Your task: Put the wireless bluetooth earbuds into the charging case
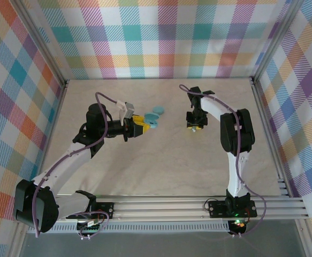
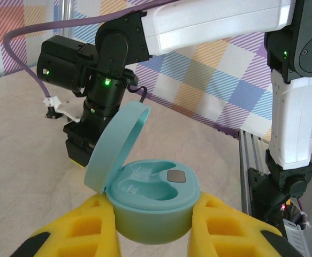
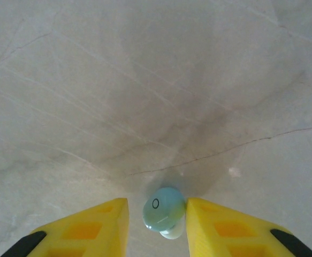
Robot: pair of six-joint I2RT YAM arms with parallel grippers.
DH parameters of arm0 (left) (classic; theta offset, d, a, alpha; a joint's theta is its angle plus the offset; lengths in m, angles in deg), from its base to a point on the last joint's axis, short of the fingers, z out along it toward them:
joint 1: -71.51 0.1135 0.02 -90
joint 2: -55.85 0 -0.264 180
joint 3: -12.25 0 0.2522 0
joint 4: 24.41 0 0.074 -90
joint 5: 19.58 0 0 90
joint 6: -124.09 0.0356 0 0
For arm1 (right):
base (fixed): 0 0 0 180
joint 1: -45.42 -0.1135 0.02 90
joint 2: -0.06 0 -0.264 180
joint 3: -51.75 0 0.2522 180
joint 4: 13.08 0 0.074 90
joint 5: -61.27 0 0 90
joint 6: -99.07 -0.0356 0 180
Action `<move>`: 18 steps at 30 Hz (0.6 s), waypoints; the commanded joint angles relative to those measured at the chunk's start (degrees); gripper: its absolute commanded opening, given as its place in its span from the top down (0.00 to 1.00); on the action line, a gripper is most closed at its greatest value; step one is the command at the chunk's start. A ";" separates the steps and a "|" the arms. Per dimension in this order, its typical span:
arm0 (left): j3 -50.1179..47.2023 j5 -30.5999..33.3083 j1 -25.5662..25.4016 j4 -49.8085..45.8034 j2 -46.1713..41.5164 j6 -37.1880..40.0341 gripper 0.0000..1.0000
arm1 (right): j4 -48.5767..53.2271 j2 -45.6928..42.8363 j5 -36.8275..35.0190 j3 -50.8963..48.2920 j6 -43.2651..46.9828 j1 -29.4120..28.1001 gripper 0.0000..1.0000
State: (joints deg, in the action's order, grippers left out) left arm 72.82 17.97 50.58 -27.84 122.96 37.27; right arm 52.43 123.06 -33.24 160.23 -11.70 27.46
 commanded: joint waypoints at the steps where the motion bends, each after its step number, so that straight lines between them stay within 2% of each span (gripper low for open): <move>1: 1.51 -0.84 -0.17 -0.57 -1.67 1.23 1.00 | 1.43 1.14 0.01 -0.67 -0.49 0.38 0.67; 6: 1.26 -0.66 -0.17 -0.77 -2.34 1.30 1.00 | 1.34 1.56 0.11 -0.63 -0.23 0.30 0.70; 12: 0.83 -0.47 -0.17 -1.00 -3.08 1.43 1.00 | 1.56 1.62 0.85 -0.36 0.60 0.30 0.80; 18: 0.33 -0.47 -0.17 -0.40 -3.57 1.31 1.00 | -1.30 -3.25 5.09 -3.04 1.50 0.30 0.83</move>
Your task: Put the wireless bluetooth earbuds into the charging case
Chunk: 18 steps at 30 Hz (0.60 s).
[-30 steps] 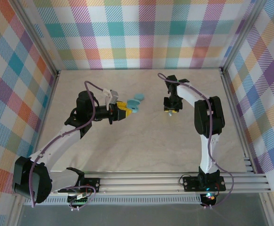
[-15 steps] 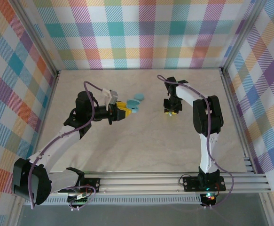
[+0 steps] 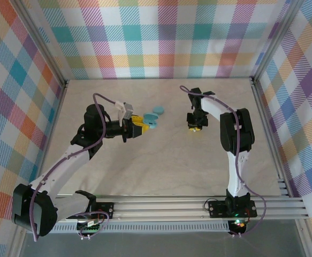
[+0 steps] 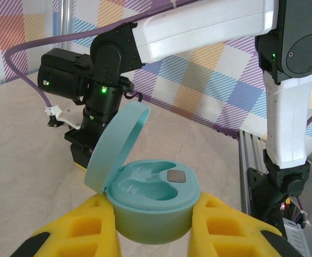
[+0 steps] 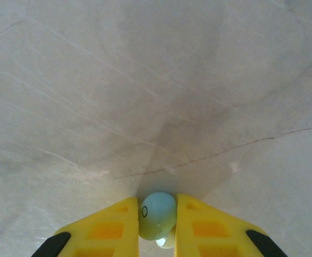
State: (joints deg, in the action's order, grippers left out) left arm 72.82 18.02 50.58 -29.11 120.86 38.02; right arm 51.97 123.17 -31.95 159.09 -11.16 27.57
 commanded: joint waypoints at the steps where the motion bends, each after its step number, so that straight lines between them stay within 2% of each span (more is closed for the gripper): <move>1: 0.39 -0.60 -0.17 1.03 -1.69 0.43 1.00 | -1.59 -5.10 5.06 -2.63 1.05 0.12 0.84; 10: 0.30 -0.61 -0.17 2.01 -3.01 -0.14 1.00 | -7.43 -27.48 16.88 -11.69 1.29 -1.87 0.88; 14: -0.04 -0.69 -0.17 2.63 -3.78 -0.49 1.00 | -11.81 -38.90 19.65 -15.86 1.48 -7.00 0.89; 18: -0.22 -0.85 -0.17 3.09 -4.29 -0.64 1.00 | -14.08 -45.96 22.40 -17.09 2.35 -13.10 0.91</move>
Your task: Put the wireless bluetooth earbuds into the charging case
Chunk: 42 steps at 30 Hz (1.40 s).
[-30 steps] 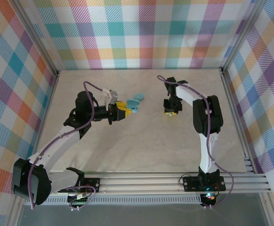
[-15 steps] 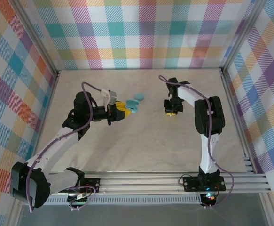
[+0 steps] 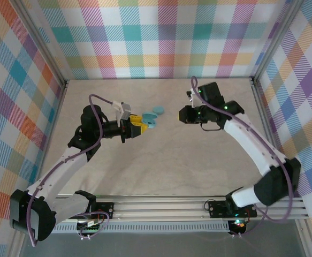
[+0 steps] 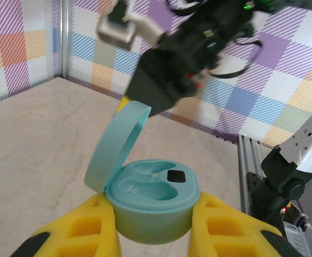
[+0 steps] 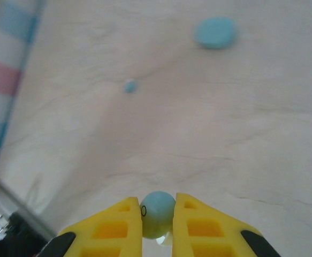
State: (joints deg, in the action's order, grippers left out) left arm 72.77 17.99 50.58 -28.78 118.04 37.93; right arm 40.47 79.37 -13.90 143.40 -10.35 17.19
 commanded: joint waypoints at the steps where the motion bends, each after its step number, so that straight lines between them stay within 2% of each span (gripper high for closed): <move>1: -0.29 -0.83 -0.17 2.95 -1.58 -0.70 1.00 | -3.58 -3.59 4.99 -1.66 1.29 -4.22 0.91; 6: -1.03 -1.21 -0.17 5.46 -1.65 -1.61 1.00 | -10.84 -7.94 7.06 -3.20 0.08 -11.14 0.92; 10: -2.43 -1.67 -0.22 8.41 -2.07 -2.14 1.00 | -14.52 -8.63 8.32 -2.82 1.21 -13.88 0.92; 18: -3.17 -2.84 -0.28 10.19 -2.76 -2.34 1.00 | -17.00 -6.18 13.20 -0.98 2.74 -14.49 0.91; 30: -4.84 -4.46 -0.43 11.71 -4.67 -2.55 1.00 | -11.87 -2.52 11.29 4.62 8.55 -14.35 0.90; 42: -5.25 -5.05 -0.56 13.74 -5.76 -4.04 1.00 | -10.83 -1.44 14.00 2.98 11.34 -14.32 0.88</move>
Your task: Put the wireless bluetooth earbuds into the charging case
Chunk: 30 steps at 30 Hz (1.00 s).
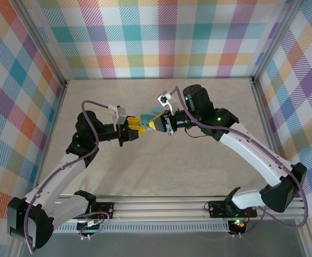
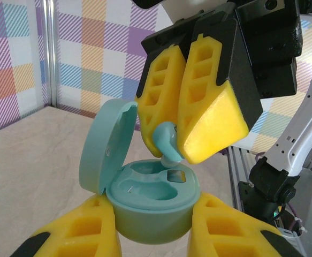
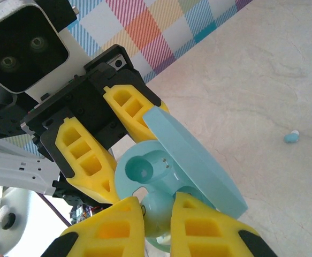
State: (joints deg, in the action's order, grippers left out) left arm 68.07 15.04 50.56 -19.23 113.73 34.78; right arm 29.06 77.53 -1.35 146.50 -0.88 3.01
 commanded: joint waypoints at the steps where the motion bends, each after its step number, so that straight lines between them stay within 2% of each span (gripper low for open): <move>1: -0.59 -2.11 -0.58 4.41 -1.54 -1.10 1.00 | 0.64 0.47 1.38 0.00 2.09 -0.13 0.87; 4: -0.58 -2.18 -0.67 4.51 -2.03 -1.22 1.00 | 1.26 0.75 1.57 0.32 2.48 -0.04 0.87; 8: -0.62 -2.02 -0.67 4.44 -2.50 -1.28 1.00 | 2.49 1.40 2.16 0.87 2.58 0.20 0.79; 30: -0.70 -1.76 -0.81 4.00 -3.38 -1.38 1.00 | 6.94 2.95 2.06 5.29 2.14 0.21 0.65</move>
State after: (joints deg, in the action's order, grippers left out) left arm 67.37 15.02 50.56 -18.51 111.96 33.45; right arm 33.63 79.46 0.66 150.13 0.82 3.07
